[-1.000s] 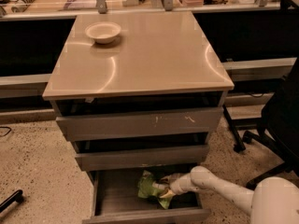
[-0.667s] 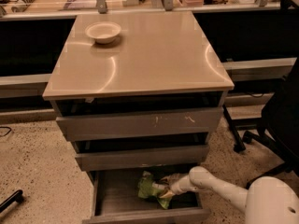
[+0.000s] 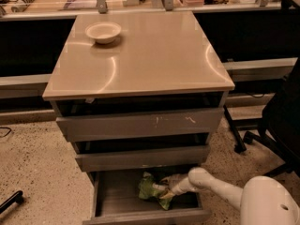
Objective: Place green rice chip bag into bottom drawer
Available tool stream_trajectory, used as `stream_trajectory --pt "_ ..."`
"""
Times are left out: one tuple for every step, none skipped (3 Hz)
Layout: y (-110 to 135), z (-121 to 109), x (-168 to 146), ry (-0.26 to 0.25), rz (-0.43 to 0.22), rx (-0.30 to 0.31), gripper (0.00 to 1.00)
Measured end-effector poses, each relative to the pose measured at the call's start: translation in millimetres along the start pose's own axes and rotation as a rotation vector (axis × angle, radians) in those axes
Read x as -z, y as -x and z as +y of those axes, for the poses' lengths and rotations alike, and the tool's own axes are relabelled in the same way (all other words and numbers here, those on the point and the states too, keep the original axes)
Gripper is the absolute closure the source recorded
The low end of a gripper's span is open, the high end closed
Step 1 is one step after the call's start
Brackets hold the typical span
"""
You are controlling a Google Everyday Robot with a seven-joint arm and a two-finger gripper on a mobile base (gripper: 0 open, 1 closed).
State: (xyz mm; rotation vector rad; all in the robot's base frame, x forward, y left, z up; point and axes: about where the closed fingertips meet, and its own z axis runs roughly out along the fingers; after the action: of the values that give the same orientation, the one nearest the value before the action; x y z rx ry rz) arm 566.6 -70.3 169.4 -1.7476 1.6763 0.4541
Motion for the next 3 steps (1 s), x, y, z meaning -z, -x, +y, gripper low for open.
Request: stream_trajectory --pt "0.0 0.0 0.0 0.0 0.0 0.0 0.57" --pt "0.0 0.0 -0.1 0.0 0.0 0.0 0.34" --pt "0.0 0.1 -0.1 0.0 0.0 0.0 0.11"
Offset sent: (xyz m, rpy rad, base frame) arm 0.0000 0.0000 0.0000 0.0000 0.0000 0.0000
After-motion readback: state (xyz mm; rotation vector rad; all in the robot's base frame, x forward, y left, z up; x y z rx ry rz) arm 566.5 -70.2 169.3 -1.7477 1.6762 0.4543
